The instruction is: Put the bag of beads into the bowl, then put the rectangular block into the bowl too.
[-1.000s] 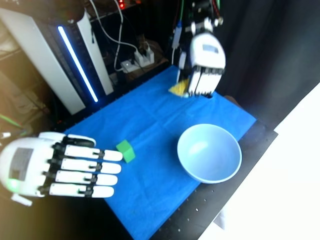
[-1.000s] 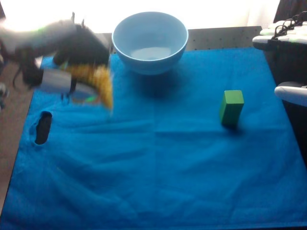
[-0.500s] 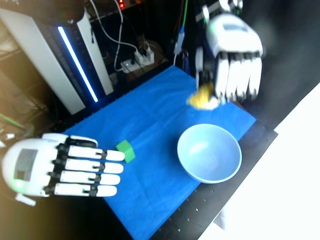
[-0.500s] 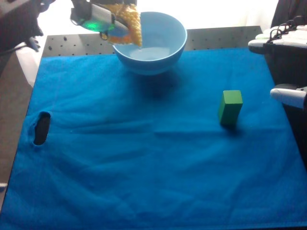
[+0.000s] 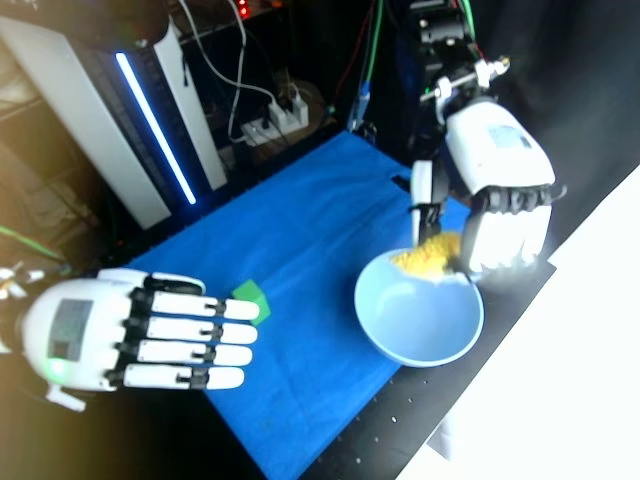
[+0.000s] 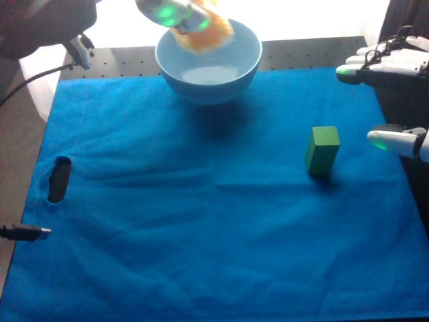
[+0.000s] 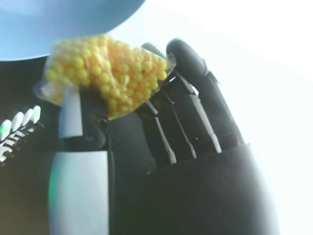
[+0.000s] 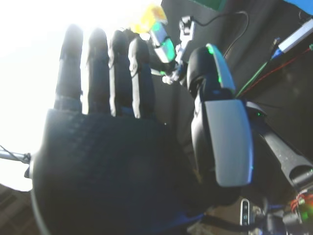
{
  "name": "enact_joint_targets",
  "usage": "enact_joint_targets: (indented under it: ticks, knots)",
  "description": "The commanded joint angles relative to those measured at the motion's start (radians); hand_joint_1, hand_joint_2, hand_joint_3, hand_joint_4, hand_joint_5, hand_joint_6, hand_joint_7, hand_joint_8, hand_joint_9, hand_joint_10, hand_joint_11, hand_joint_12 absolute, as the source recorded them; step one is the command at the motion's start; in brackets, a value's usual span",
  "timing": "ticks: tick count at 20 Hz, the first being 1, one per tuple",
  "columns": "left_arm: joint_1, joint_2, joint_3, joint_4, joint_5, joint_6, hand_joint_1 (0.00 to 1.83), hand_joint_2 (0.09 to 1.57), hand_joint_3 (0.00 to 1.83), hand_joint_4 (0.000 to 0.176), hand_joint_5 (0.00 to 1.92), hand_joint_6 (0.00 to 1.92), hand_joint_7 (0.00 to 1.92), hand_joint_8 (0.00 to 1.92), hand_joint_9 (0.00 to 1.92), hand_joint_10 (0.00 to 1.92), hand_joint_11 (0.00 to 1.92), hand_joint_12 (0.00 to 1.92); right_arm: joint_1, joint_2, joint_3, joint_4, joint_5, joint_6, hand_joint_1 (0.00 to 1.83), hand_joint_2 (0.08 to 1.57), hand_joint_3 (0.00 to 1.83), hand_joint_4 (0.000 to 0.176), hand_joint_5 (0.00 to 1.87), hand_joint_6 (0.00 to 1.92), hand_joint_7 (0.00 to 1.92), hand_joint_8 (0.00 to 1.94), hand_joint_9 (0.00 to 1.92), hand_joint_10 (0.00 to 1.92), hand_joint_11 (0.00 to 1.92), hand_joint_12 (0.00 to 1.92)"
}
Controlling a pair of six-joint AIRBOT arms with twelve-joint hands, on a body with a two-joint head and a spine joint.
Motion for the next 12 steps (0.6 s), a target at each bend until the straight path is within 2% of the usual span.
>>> enact_joint_targets:
  ticks: [1,3,4,5,6,9,11,12]
  knots:
    - [-0.018,-0.001,0.006,-0.006,-0.121,0.000,0.81,1.02,0.00,0.039,0.63,0.00,0.89,0.01,0.85,0.14,0.47,1.13,0.015,-0.002,0.005,0.033,0.120,0.004,0.71,1.25,0.00,0.000,0.38,0.00,0.33,0.00,0.27,0.00,0.00,0.63]
    - [-0.018,0.001,0.005,-0.004,-0.119,0.000,0.86,1.01,0.00,0.103,0.27,0.00,0.47,0.00,0.46,0.01,0.04,0.77,0.015,-0.003,0.005,0.033,0.120,0.004,0.75,1.24,0.00,0.000,0.39,0.00,0.33,0.00,0.26,0.00,0.00,0.58]
    - [-0.017,0.008,-0.001,-0.004,-0.119,0.000,0.84,0.99,0.00,0.153,0.18,0.00,0.33,0.00,0.29,0.00,0.01,0.53,0.015,-0.003,0.005,0.033,0.120,0.004,0.75,1.24,0.00,0.000,0.39,0.00,0.34,0.00,0.28,0.01,0.01,0.59]
    - [-0.011,0.026,-0.017,-0.004,-0.123,0.000,0.83,0.98,0.00,0.171,0.14,0.00,0.24,0.00,0.22,0.00,0.00,0.36,0.015,-0.003,0.005,0.033,0.120,0.004,0.75,1.24,0.00,0.000,0.40,0.00,0.35,0.00,0.28,0.01,0.01,0.59]
    - [0.001,0.052,-0.045,-0.003,-0.136,0.000,0.82,0.98,0.00,0.175,0.14,0.00,0.19,0.00,0.18,0.00,0.00,0.28,0.017,-0.002,0.005,0.033,0.120,0.004,0.75,1.24,0.00,0.000,0.40,0.00,0.35,0.00,0.29,0.01,0.01,0.59]
    - [0.043,0.162,-0.165,0.025,-0.206,0.000,0.79,0.96,0.00,0.176,0.12,0.00,0.15,0.00,0.12,0.00,0.00,0.25,0.033,0.005,0.005,0.024,0.120,0.004,0.72,1.22,0.00,0.000,0.38,0.00,0.34,0.00,0.26,0.00,0.00,0.50]
    - [0.094,0.265,-0.282,0.047,-0.284,-0.002,0.74,0.94,0.00,0.176,0.12,0.00,0.14,0.00,0.09,0.00,0.00,0.23,0.047,0.010,0.005,0.009,0.120,0.004,0.69,1.21,0.00,0.000,0.38,0.00,0.33,0.00,0.26,0.00,0.00,0.48]
    - [0.111,0.291,-0.310,0.049,-0.302,-0.002,0.72,0.93,0.00,0.176,0.11,0.00,0.13,0.00,0.08,0.00,0.00,0.20,0.051,0.010,0.005,0.004,0.120,0.004,0.69,1.21,0.00,0.005,0.39,0.00,0.33,0.00,0.25,0.00,0.00,0.47]
